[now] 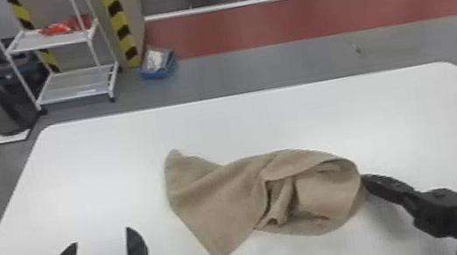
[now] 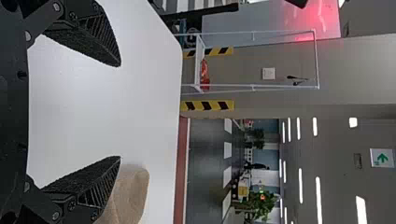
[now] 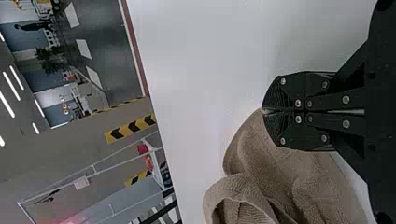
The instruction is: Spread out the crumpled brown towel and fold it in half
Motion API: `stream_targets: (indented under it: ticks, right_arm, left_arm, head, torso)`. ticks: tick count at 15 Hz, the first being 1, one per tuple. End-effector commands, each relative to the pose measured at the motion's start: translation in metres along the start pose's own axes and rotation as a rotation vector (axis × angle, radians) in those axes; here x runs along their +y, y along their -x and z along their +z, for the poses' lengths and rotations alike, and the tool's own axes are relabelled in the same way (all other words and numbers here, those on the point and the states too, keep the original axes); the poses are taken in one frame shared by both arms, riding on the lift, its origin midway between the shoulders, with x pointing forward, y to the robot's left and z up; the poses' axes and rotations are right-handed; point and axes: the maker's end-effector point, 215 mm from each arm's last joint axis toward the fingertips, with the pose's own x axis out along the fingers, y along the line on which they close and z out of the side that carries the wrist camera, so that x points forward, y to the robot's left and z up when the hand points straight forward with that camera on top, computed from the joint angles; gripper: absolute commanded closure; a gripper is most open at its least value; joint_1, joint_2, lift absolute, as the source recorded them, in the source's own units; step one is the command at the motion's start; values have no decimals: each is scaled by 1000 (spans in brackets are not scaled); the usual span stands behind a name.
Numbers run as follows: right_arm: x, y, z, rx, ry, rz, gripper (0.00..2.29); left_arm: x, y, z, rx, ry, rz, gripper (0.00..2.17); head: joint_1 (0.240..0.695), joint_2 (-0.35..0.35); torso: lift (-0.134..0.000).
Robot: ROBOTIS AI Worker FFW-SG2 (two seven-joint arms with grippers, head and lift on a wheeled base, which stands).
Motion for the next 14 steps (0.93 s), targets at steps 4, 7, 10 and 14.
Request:
stream_targets:
  ticks: [4,7,10,14]
  right_arm:
    - [3,4,-2,-1,-1,-1,1204]
    - [3,6,-5,0,-4,-2,1204]
    - [3,8,-8,3,-12,-3,1204]
    - [3,8,-11,8,-16,-4,1204]
  left_arm:
    - [-61,22,5,-37,-145,-204,201]
    - [-99,37,-37,106,-301,-383,201]
    - [-117,54,-76,292,-356,-555,201]
    - [-134,50,-62,288,-366,-589,208]
  head:
    - [695,-40]
    - [695,-109]
    - [695,-167]
    - [695,-200]
  torso:
    - [-124]
    - [-124]
    - [-124]
    - [-124]
